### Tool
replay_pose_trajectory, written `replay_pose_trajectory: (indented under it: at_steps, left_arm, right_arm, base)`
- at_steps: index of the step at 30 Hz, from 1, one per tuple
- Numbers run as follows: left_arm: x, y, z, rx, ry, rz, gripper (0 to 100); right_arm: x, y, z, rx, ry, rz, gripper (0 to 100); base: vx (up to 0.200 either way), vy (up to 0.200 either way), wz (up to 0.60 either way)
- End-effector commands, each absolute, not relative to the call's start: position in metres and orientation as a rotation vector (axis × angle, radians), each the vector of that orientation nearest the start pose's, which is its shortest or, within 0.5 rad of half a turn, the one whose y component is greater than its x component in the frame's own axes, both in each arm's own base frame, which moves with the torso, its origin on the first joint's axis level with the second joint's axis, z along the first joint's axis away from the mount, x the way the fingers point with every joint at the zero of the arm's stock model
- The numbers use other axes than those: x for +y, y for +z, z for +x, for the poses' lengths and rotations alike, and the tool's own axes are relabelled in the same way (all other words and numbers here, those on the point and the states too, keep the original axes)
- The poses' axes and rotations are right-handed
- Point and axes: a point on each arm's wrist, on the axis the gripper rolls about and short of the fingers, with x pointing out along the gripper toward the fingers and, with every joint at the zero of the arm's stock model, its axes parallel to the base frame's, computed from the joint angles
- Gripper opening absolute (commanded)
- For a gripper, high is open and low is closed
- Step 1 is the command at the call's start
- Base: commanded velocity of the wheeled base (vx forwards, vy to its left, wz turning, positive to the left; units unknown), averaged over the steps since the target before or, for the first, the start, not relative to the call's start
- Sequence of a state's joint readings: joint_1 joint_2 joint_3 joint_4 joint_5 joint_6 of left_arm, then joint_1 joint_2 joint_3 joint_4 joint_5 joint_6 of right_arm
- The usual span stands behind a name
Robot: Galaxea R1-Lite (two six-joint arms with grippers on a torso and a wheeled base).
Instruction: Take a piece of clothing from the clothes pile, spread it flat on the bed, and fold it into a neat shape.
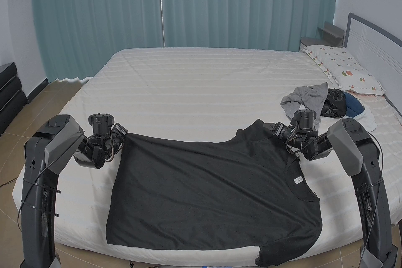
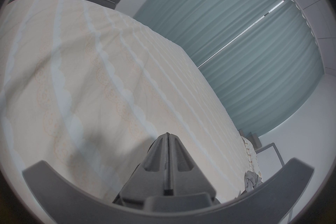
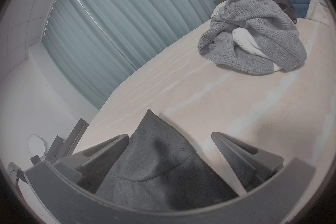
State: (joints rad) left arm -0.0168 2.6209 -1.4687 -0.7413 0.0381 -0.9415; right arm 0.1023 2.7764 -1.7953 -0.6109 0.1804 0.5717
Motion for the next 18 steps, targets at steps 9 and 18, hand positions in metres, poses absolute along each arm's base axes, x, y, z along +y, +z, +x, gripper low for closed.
replay_pose_trajectory:
  at_steps: [9, 18]
  left_arm:
    - [-0.008, -0.022, 0.494, 0.372, 0.212, -0.915, 0]
    - [-0.007, -0.02, 0.494, 0.363, 0.211, -0.916, 0]
  right_arm:
    - [0.06, -0.041, 0.533, 0.462, 0.16, 0.576, 0]
    - [0.051, -0.014, 0.543, 0.349, 0.107, 0.574, 0]
  base:
    - [0.0, 0.0, 0.0]
    - [0.0, 0.0, 0.0]
